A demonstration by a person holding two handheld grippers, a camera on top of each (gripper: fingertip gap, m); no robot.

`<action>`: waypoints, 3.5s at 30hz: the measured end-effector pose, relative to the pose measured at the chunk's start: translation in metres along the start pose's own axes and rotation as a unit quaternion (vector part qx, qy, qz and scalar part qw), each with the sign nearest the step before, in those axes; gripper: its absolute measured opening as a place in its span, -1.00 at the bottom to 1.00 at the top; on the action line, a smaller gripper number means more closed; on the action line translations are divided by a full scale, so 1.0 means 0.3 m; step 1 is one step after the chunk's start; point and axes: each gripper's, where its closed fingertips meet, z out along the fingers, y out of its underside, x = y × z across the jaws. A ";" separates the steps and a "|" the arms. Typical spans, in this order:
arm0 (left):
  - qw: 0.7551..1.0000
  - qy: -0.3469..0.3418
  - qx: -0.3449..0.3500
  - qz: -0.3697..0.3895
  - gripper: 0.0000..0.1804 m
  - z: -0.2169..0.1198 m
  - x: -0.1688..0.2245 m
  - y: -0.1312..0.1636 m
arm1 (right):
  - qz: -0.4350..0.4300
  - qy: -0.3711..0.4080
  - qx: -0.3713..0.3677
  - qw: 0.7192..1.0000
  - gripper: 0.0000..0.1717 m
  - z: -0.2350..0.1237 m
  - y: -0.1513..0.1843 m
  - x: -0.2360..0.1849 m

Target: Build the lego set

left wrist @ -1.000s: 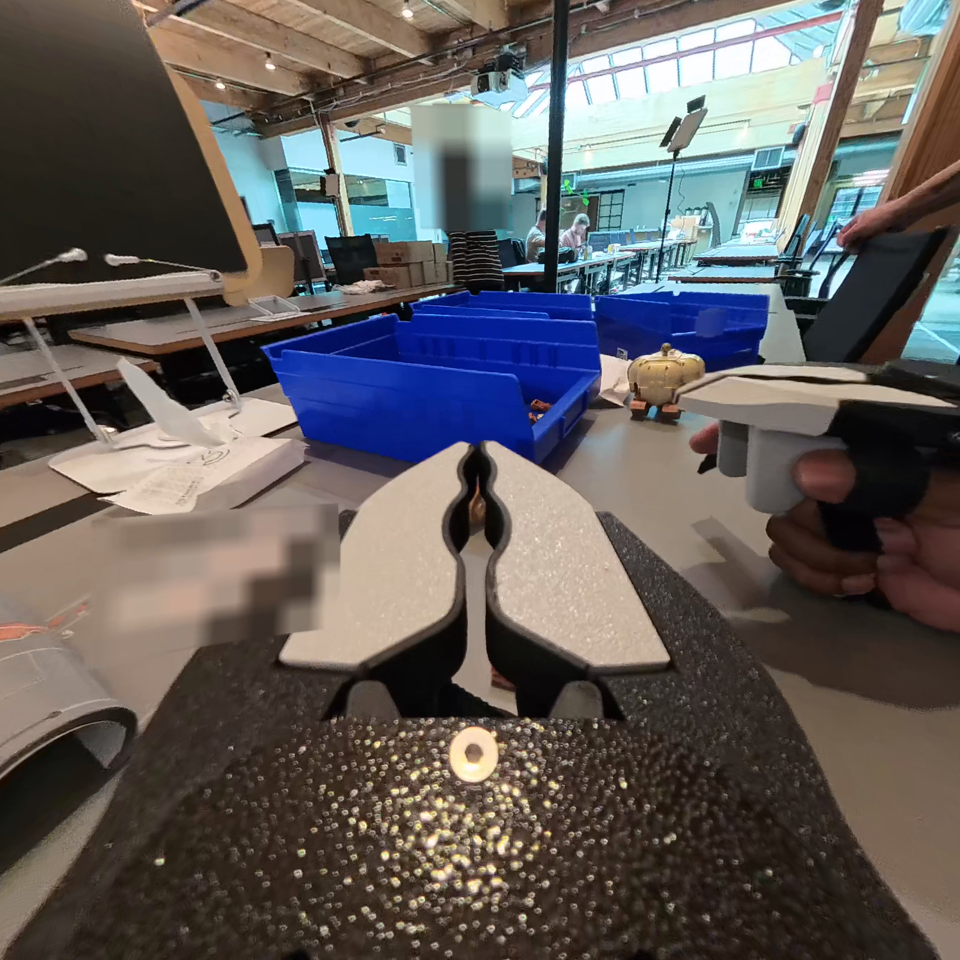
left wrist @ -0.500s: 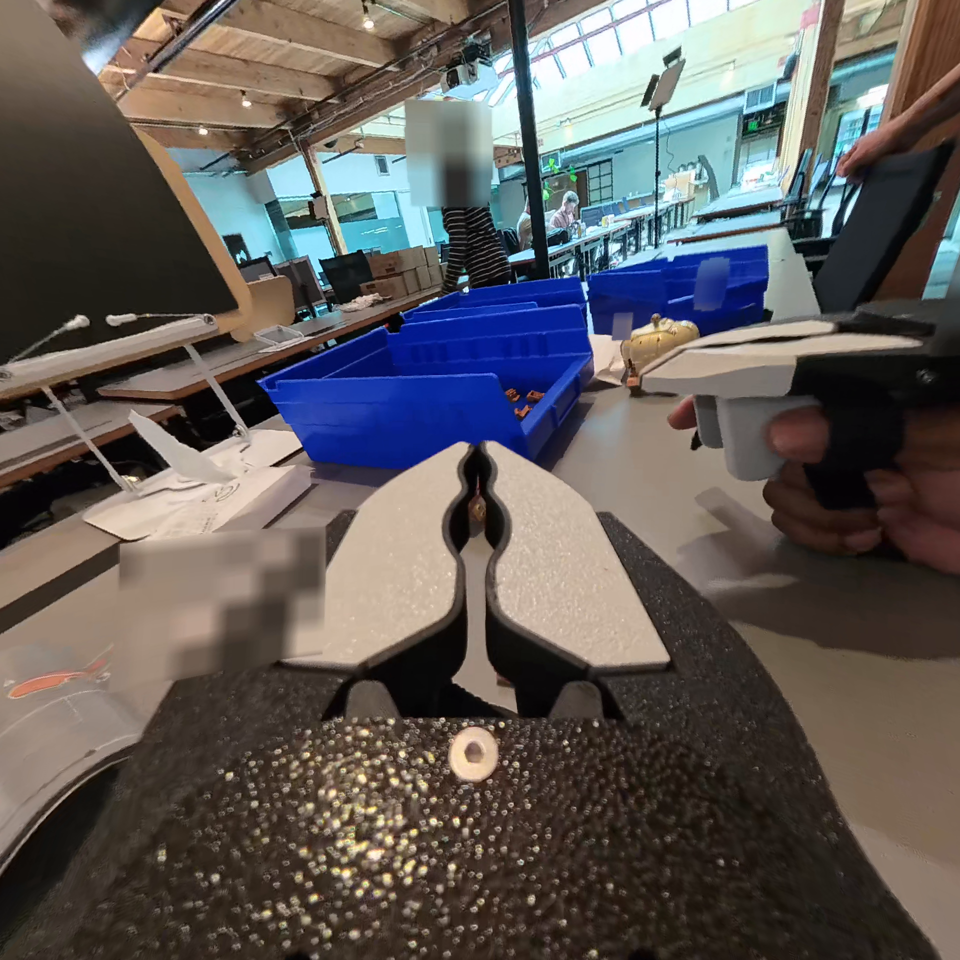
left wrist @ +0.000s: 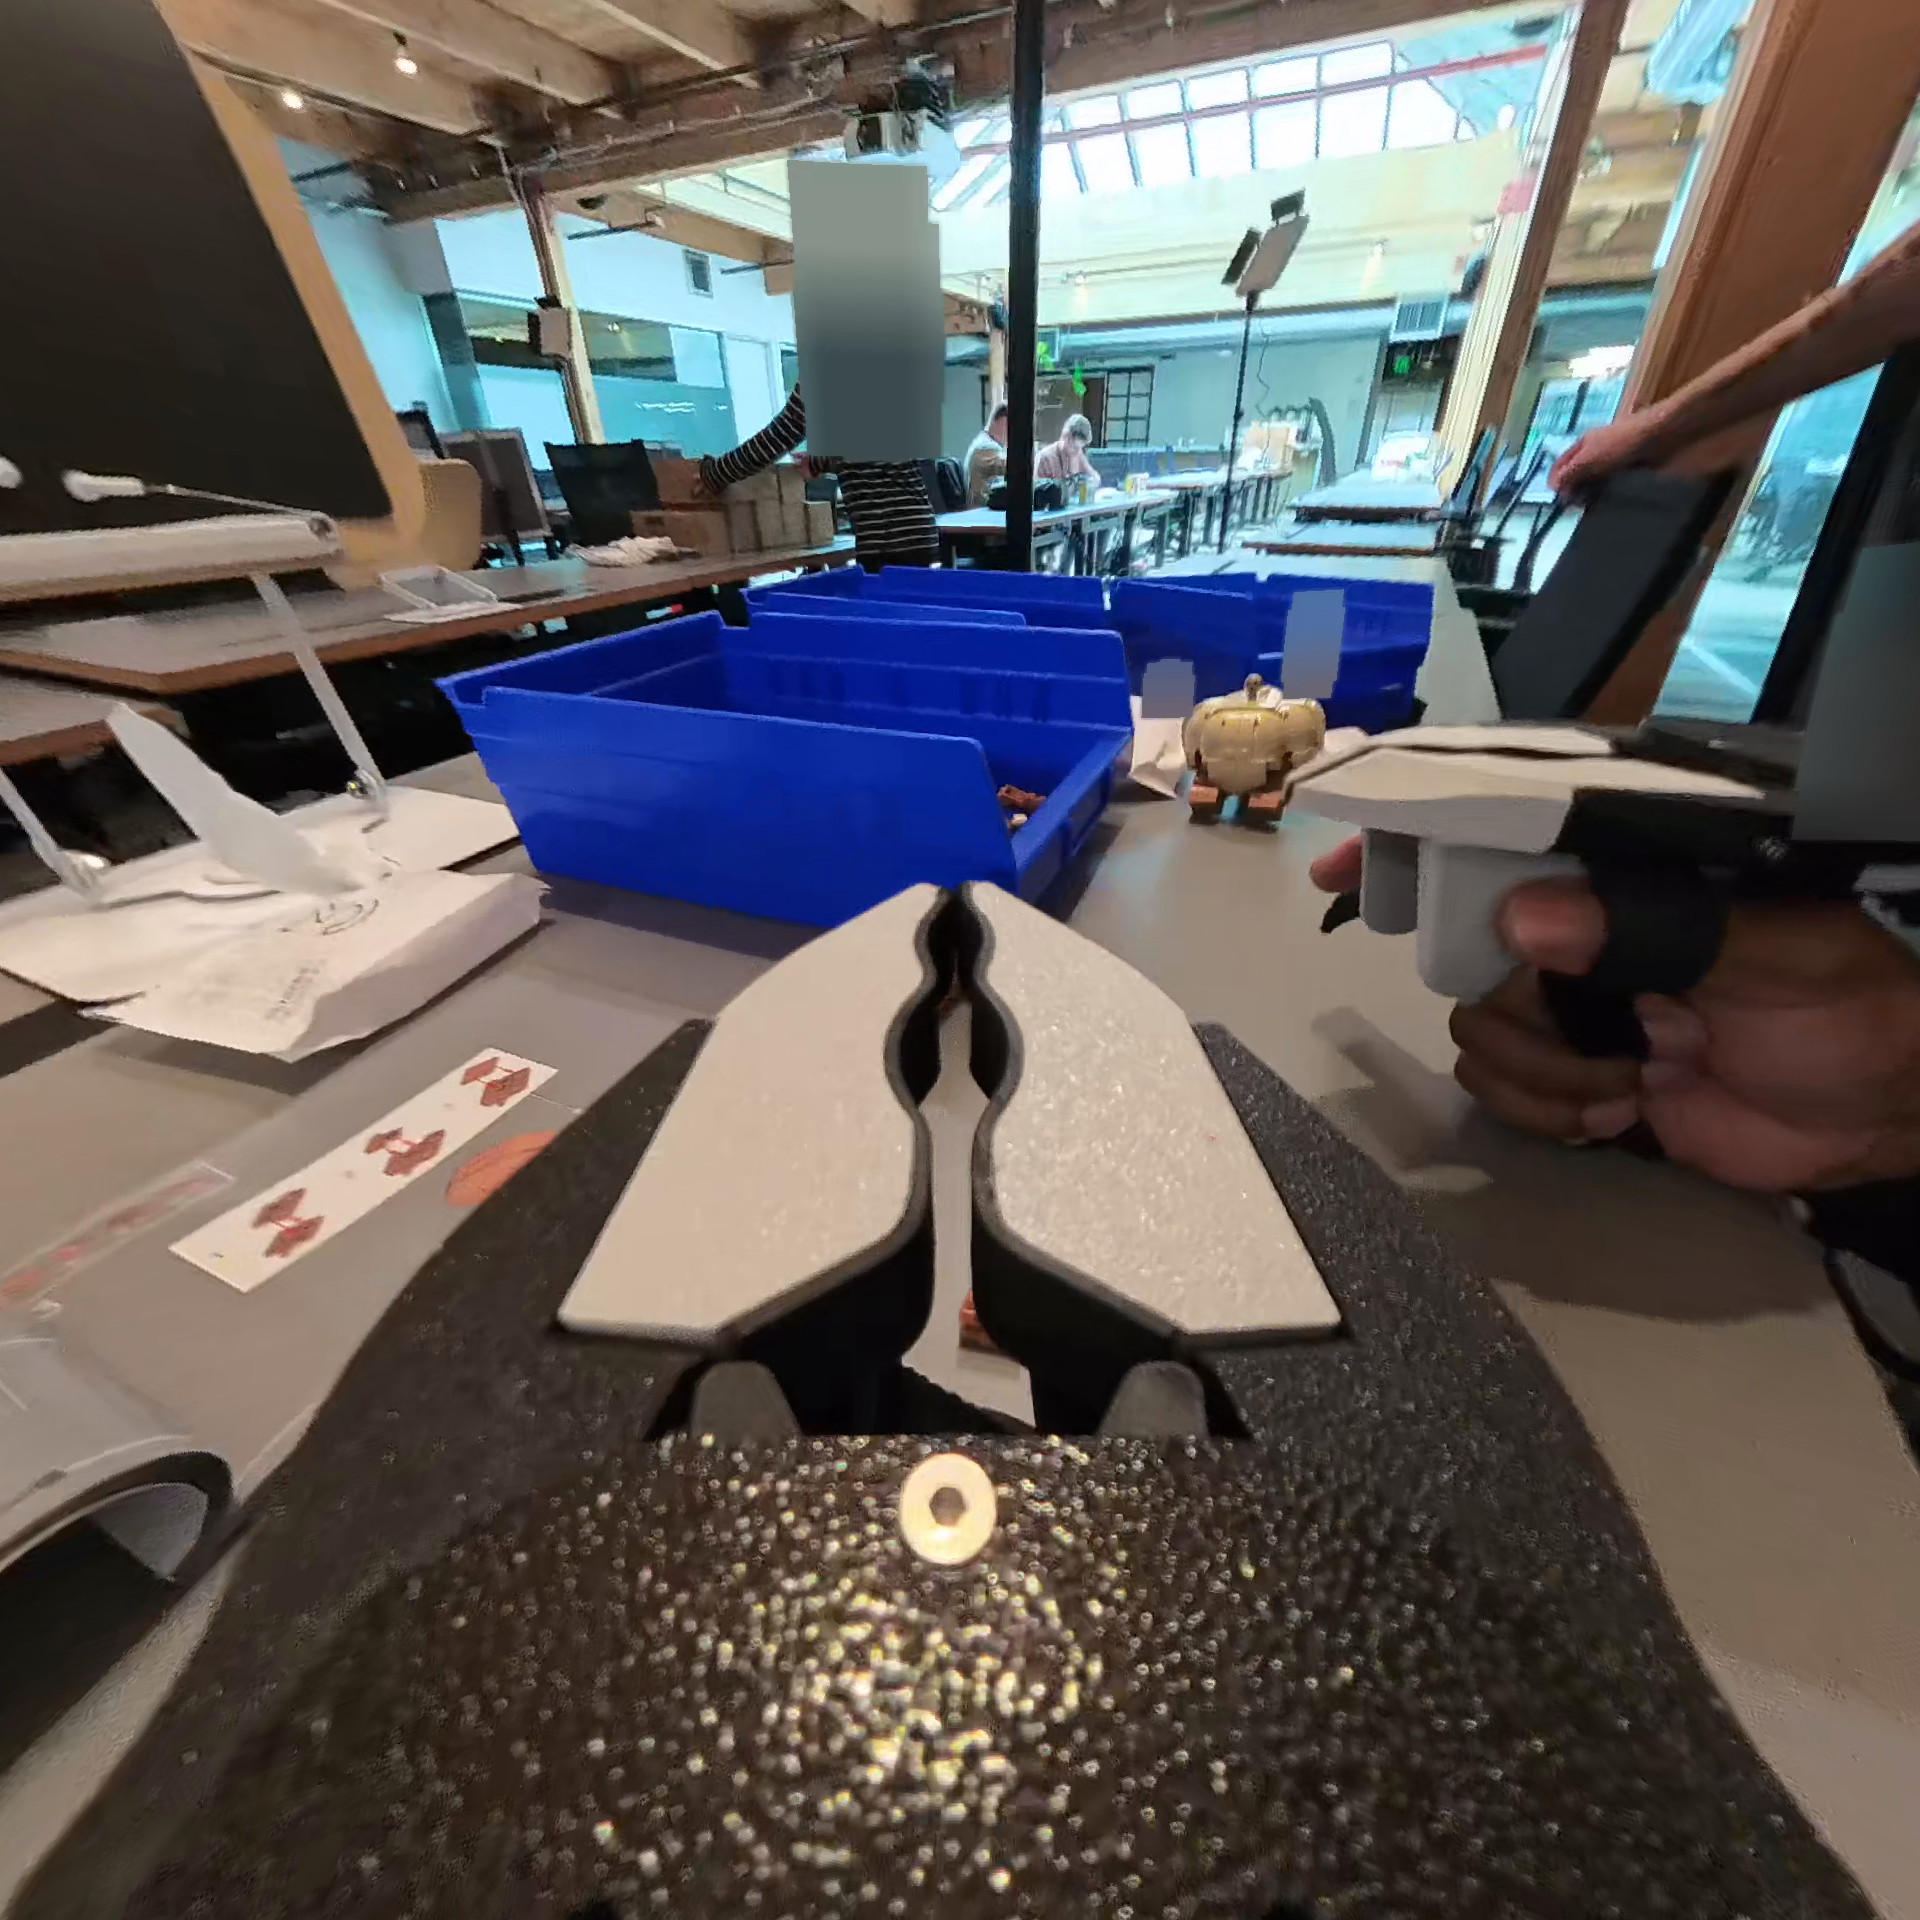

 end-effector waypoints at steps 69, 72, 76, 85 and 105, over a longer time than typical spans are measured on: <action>0.906 0.221 0.087 -0.352 -0.24 0.006 0.096 -0.175 | 0.398 -0.173 0.118 0.893 -0.41 -0.200 -0.179 0.003; 0.933 0.201 0.062 -0.292 -0.25 0.021 0.103 -0.142 | 0.373 -0.167 0.098 0.907 -0.42 -0.180 -0.159 0.001; 0.971 0.156 0.012 -0.182 -0.30 0.041 0.098 -0.080 | 0.322 -0.142 0.066 0.934 -0.47 -0.152 -0.124 0.017; 0.996 0.056 -0.071 -0.007 -0.59 0.066 0.042 0.033 | 0.237 -0.090 -0.029 0.967 -0.73 -0.062 -0.020 0.078; 0.990 0.000 -0.138 0.006 -1.00 0.040 -0.059 0.136 | 0.149 -0.094 -0.087 0.981 -1.00 0.058 0.077 0.049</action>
